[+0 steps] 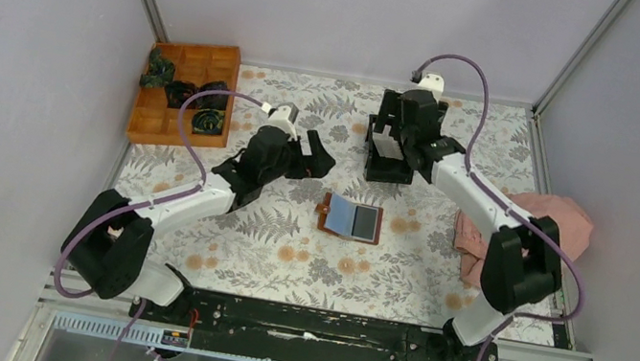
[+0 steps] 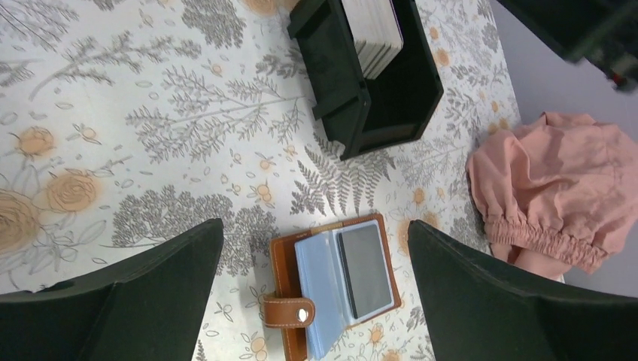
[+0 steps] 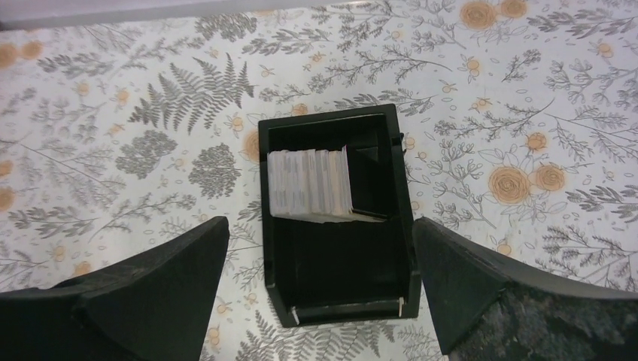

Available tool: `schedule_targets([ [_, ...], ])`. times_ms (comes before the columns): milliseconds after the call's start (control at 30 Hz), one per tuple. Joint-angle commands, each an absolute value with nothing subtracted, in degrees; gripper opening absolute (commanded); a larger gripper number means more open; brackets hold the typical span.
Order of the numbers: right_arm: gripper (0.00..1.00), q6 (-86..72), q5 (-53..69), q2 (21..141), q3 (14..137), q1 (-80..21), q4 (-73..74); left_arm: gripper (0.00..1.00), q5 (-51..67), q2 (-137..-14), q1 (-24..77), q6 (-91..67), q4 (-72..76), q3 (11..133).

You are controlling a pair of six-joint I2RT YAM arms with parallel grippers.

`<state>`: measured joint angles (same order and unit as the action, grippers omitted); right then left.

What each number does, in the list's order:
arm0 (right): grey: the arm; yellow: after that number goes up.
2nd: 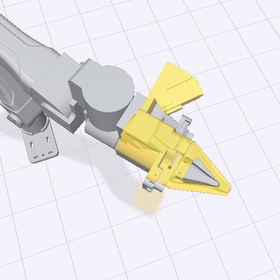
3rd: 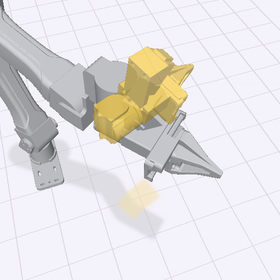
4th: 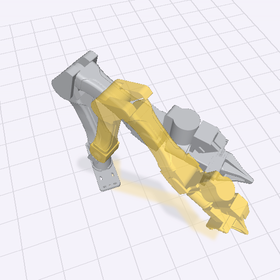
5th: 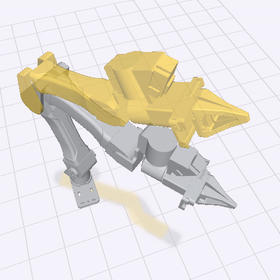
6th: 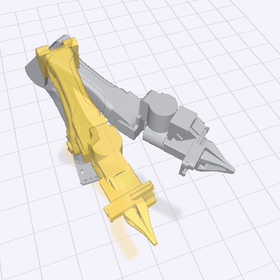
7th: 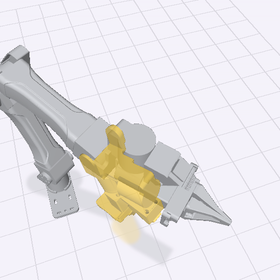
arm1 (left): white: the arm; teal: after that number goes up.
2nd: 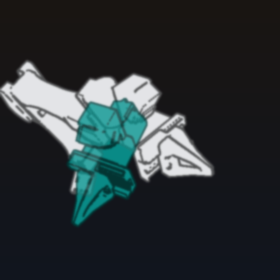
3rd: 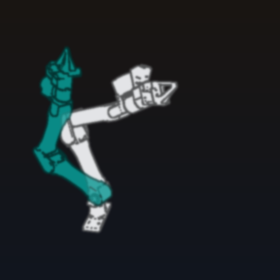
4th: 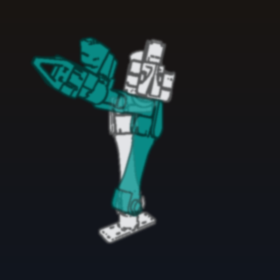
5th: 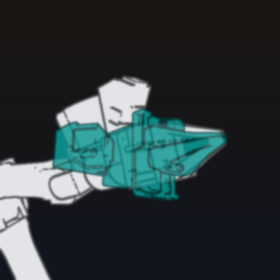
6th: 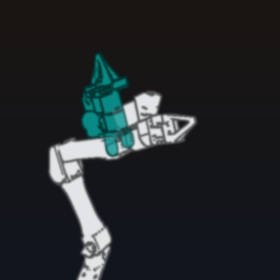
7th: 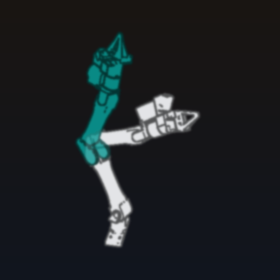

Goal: Put the credit cards into the card holder
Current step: Pick up the credit card from the storage box.

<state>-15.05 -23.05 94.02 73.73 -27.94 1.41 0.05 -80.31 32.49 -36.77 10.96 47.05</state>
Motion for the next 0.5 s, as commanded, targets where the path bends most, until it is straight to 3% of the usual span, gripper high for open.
schedule_targets([
  [0,0.97,-13.8,-16.3,99.3,78.7,-24.9,5.7,0.99,2.7,-80.4,32.4,-38.3,17.8,45.6],
  [267,0.79,-15.0,-6.4,107.3,83.8,-20.1,6.5,0.91,-1.7,-79.6,32.5,-39.1,19.9,43.3],
  [467,0.75,-15.3,-1.3,111.9,86.9,-17.9,6.8,0.9,-3.1,-80.3,32.6,-38.8,20.6,43.4],
])
